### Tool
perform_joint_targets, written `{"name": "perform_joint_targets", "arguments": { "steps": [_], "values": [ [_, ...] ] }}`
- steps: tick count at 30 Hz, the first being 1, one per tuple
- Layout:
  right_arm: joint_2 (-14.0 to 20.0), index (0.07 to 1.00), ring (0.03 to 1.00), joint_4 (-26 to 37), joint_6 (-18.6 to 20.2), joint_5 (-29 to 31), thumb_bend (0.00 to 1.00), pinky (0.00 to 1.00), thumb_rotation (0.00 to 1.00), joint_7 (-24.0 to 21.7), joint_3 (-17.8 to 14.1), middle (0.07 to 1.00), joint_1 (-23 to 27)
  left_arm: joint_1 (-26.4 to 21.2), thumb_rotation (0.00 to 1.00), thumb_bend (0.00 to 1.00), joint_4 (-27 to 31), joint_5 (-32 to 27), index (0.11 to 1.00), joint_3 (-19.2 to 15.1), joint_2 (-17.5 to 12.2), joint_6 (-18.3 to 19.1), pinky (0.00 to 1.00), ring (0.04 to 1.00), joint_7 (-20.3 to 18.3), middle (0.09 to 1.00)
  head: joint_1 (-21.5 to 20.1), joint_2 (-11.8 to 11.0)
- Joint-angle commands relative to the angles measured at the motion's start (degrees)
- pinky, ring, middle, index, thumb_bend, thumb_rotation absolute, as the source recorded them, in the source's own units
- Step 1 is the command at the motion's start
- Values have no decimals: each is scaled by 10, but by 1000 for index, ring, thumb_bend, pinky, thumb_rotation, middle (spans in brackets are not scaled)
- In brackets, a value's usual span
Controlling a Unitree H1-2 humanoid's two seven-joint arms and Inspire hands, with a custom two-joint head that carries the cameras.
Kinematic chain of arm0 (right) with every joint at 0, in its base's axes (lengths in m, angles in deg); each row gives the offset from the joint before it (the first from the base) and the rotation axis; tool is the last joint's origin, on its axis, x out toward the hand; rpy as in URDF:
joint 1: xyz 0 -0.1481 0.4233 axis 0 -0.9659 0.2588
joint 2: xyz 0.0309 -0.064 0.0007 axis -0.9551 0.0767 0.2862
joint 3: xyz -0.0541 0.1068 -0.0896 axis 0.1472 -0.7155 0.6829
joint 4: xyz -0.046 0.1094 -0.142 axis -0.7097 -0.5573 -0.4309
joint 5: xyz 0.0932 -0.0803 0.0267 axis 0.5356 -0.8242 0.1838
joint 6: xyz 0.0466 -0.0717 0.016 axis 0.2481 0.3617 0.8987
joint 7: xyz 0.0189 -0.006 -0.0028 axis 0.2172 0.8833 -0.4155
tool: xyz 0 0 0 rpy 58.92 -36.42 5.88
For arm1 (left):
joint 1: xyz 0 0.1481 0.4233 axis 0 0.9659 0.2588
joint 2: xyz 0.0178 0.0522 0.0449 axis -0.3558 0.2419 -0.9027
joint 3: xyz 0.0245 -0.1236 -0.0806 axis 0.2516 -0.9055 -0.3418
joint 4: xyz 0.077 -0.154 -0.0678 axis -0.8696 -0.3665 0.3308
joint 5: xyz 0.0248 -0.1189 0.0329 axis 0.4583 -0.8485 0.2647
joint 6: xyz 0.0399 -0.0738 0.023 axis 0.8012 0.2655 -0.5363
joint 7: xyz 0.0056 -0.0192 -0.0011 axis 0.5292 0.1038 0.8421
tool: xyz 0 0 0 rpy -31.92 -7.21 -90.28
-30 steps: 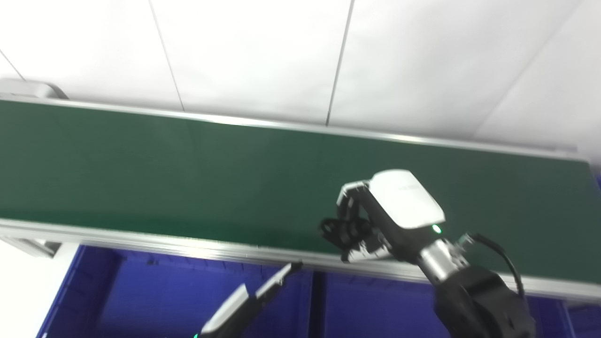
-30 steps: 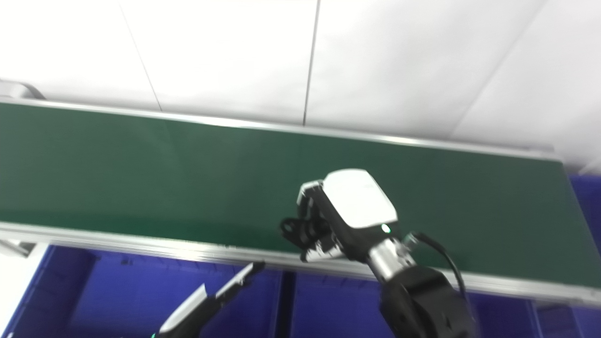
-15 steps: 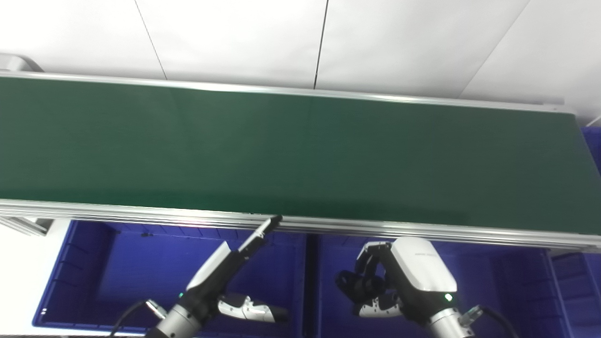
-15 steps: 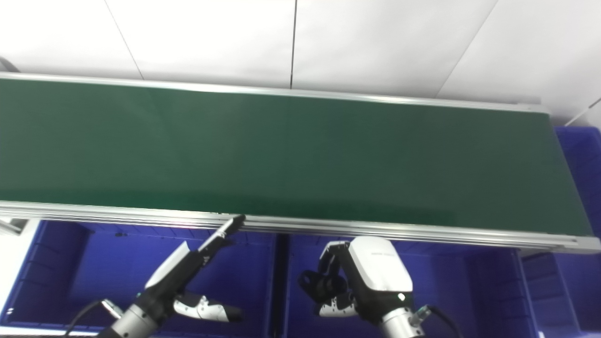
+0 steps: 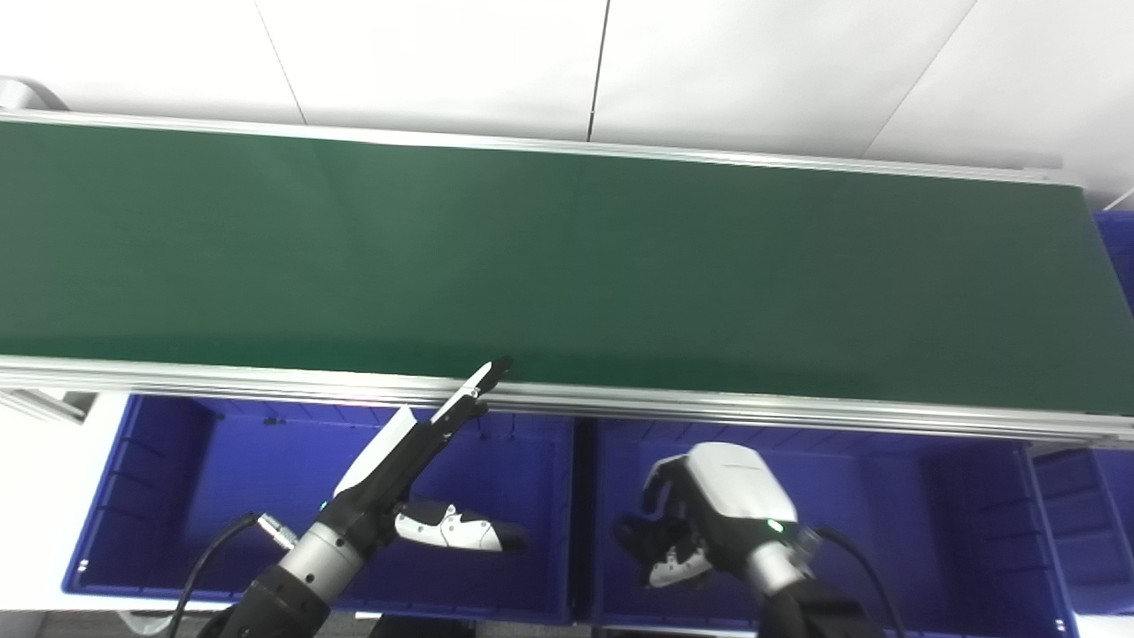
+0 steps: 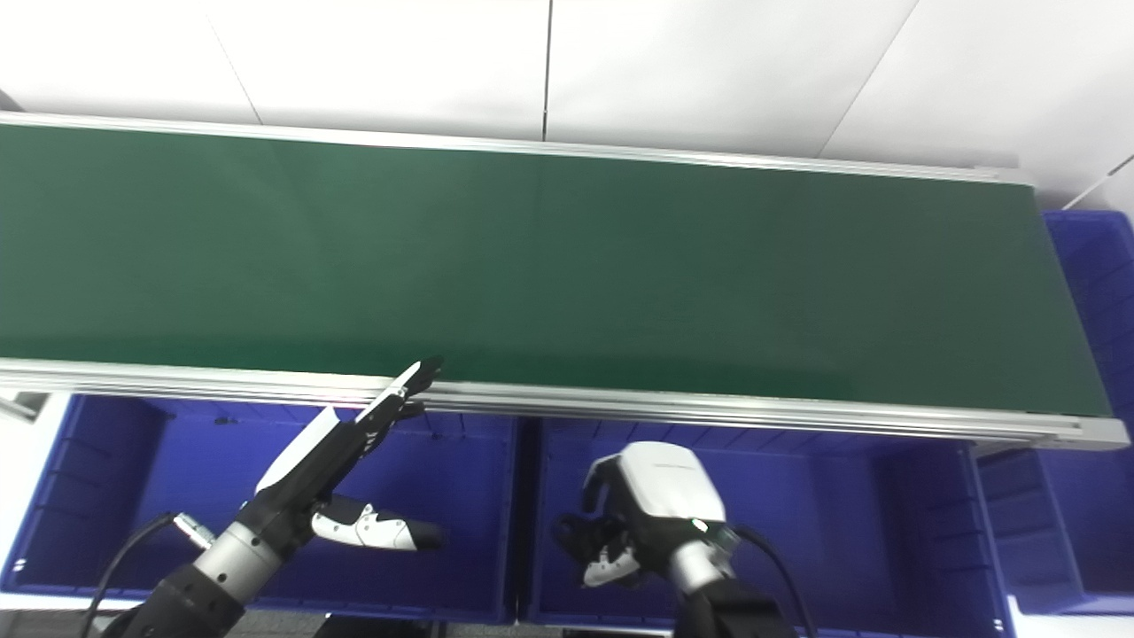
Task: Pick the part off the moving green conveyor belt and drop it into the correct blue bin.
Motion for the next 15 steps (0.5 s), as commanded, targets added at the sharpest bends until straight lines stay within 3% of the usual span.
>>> {"name": "perform_joint_targets", "arguments": {
  "steps": [1, 3, 6, 10, 15],
  "values": [
    [-1, 893, 942, 27, 14, -52, 556, 972, 855, -62, 7, 920, 4, 1, 467, 803, 21, -8, 1000, -1, -4, -2, 957, 1000, -2, 1000, 1, 1],
    [-5, 896, 969, 37, 11, -85, 562, 989, 919, -111, 11, 933, 8, 1, 469, 802, 24, -3, 1000, -1, -6, 0, 951, 1000, -4, 1000, 2, 3],
    [-16, 901, 997, 47, 11, -108, 587, 999, 991, -137, 6, 956, 5, 2, 472, 804, 28, 3, 1000, -1, -7, 5, 947, 1000, -6, 1000, 2, 4],
    [-29, 937, 1000, 65, 9, -93, 618, 1000, 964, -87, -12, 997, -21, 2, 460, 800, 29, 3, 1000, 0, -7, 8, 940, 1000, -7, 1000, 3, 4],
    [-41, 938, 1000, 103, -5, -36, 631, 1000, 897, 29, -38, 994, -79, 8, 453, 789, 35, 9, 1000, 0, -7, 4, 921, 1000, -6, 1000, 9, 5]
  ]
}}
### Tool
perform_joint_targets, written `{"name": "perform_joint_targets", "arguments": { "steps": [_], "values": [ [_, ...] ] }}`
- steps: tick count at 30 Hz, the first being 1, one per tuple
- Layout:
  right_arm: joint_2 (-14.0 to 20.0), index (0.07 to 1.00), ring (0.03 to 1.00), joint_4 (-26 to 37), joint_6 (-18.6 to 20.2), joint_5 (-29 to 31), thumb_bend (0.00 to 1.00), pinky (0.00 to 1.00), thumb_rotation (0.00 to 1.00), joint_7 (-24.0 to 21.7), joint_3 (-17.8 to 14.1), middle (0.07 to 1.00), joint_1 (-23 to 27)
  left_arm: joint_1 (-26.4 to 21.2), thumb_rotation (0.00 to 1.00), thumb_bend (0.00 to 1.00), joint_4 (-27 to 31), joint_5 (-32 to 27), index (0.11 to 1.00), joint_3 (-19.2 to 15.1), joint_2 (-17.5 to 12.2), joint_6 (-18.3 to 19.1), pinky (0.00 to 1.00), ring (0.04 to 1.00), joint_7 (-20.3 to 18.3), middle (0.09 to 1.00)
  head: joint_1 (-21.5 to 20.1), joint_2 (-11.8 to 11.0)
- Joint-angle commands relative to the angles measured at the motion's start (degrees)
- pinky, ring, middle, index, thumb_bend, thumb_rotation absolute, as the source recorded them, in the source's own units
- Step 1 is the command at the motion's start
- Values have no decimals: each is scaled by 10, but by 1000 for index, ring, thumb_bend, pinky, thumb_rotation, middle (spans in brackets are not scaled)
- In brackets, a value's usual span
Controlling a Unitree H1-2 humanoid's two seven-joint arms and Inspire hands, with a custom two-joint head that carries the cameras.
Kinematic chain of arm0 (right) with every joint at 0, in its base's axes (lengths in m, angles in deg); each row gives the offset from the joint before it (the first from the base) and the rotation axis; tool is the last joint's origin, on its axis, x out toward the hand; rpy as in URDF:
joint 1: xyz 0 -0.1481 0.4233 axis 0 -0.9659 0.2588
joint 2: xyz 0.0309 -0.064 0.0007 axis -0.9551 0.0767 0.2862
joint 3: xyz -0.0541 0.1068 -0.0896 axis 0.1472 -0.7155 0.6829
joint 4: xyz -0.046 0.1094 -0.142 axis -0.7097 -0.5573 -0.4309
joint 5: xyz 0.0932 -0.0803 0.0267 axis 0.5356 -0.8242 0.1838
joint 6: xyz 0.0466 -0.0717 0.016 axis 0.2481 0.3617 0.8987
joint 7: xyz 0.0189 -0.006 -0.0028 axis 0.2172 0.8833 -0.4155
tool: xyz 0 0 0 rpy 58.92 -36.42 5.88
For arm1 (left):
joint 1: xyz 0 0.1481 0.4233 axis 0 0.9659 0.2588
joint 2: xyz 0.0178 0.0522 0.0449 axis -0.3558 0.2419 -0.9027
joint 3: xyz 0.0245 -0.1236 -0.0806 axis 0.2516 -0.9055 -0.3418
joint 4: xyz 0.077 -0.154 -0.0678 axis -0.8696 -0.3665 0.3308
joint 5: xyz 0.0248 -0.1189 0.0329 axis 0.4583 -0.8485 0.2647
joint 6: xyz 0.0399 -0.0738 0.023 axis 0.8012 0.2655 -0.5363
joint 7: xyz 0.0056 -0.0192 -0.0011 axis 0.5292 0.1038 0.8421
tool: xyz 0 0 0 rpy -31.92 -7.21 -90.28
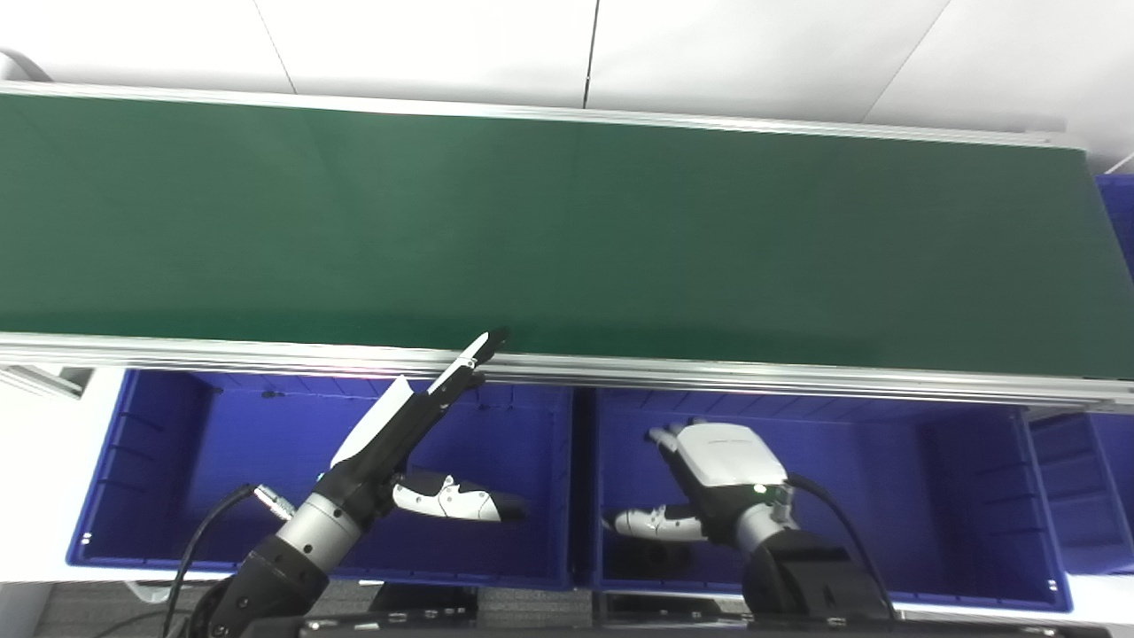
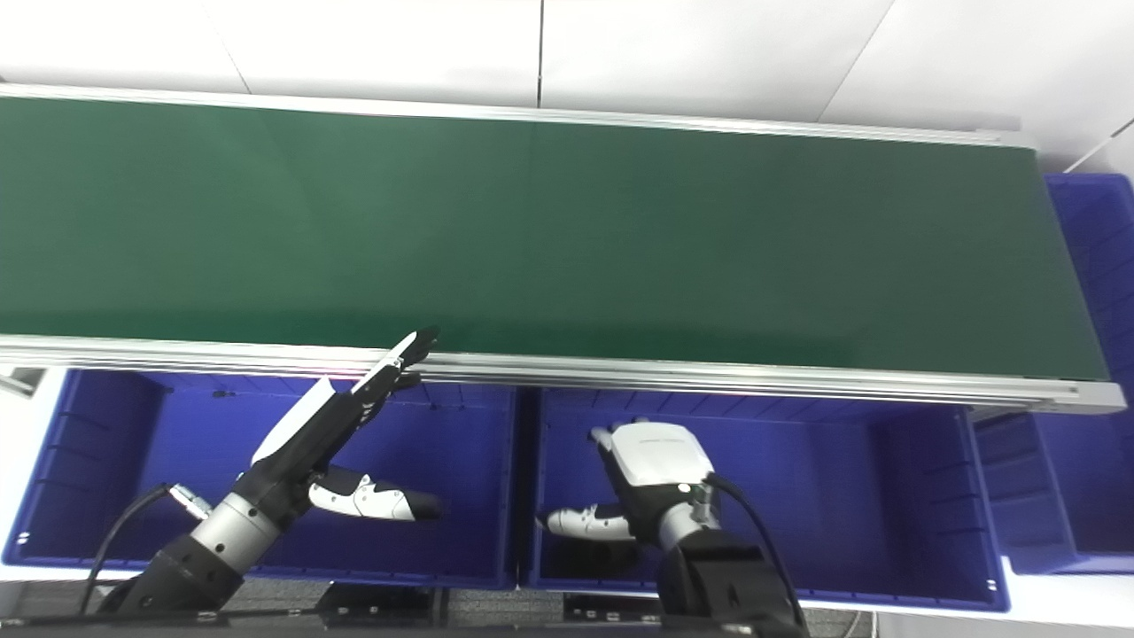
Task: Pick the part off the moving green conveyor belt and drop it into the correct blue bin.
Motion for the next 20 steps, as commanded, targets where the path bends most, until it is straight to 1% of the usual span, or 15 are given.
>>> {"name": "perform_joint_targets", "arguments": {
  "steps": [1, 3, 4, 5, 6, 8, 9, 10, 11, 13, 14, 16, 17, 19, 20],
  "values": [
    [-6, 937, 999, 35, -13, 33, 629, 1000, 882, 79, -10, 987, -30, 4, 451, 788, 19, 0, 1000, 1, -6, -4, 927, 1000, -1, 1000, 2, 2],
    [-15, 917, 969, 52, -23, 75, 634, 990, 819, 147, -21, 954, -58, 4, 458, 794, 19, 0, 1000, 2, -7, -2, 934, 1000, -4, 1000, 5, 1],
    [-18, 889, 933, 56, -27, 92, 634, 950, 745, 172, -23, 919, -67, 5, 463, 798, 19, 1, 1000, 2, -8, -3, 934, 1000, -4, 1000, 7, 1],
    [-23, 880, 920, 62, -34, 126, 635, 936, 719, 203, -29, 907, -80, 4, 465, 800, 18, 1, 1000, 3, -8, -5, 934, 1000, -5, 1000, 9, 1],
    [-25, 858, 892, 65, -38, 150, 627, 896, 653, 223, -32, 876, -89, 3, 468, 798, 17, 1, 1000, 3, -9, -8, 940, 1000, -6, 1000, 11, 1],
    [-40, 852, 864, 81, -39, 217, 638, 808, 615, 253, -41, 863, -118, 1, 474, 802, 17, -1, 1000, 4, -9, -3, 949, 1000, -9, 1000, 12, 3],
    [-44, 852, 857, 88, -45, 272, 642, 781, 608, 261, -47, 861, -132, 0, 476, 803, 15, -2, 1000, 4, -8, -3, 952, 1000, -10, 1000, 19, 5],
    [-46, 854, 858, 92, -49, 311, 642, 753, 569, 268, -50, 870, -141, -1, 471, 803, 14, -4, 1000, 4, -8, -4, 956, 1000, -10, 1000, 19, 5],
    [-34, 856, 858, 90, -62, 352, 642, 735, 544, 268, -53, 876, -146, -2, 467, 803, 14, -1, 1000, 5, -8, -3, 959, 1000, -10, 1000, 21, 3],
    [-13, 866, 873, 79, -89, 408, 647, 753, 568, 271, -55, 896, -148, -4, 486, 813, 14, 10, 1000, 7, -9, -3, 956, 1000, -10, 1000, 27, 3],
    [-4, 873, 883, 72, -101, 429, 696, 774, 569, 274, -57, 903, -149, -5, 501, 815, 14, 16, 1000, 9, -10, -4, 970, 1000, -10, 1000, 27, 3],
    [5, 890, 889, 63, -116, 453, 746, 790, 568, 281, -57, 915, -148, -5, 498, 815, 13, 18, 1000, 10, -11, -4, 985, 1000, -12, 1000, 31, 1],
    [8, 891, 889, 57, -123, 469, 749, 790, 568, 284, -56, 916, -145, -5, 498, 815, 12, 13, 1000, 8, -8, -2, 985, 1000, -12, 1000, 33, -1],
    [14, 936, 886, 49, -131, 496, 805, 786, 567, 290, -55, 934, -141, -5, 487, 811, 11, 4, 1000, 6, -5, 4, 973, 1000, -12, 1000, 34, -3],
    [16, 954, 892, 45, -132, 511, 818, 794, 563, 290, -54, 944, -139, -5, 488, 817, 10, -1, 1000, 5, -3, 6, 973, 1000, -12, 1000, 34, -4]
  ]
}}
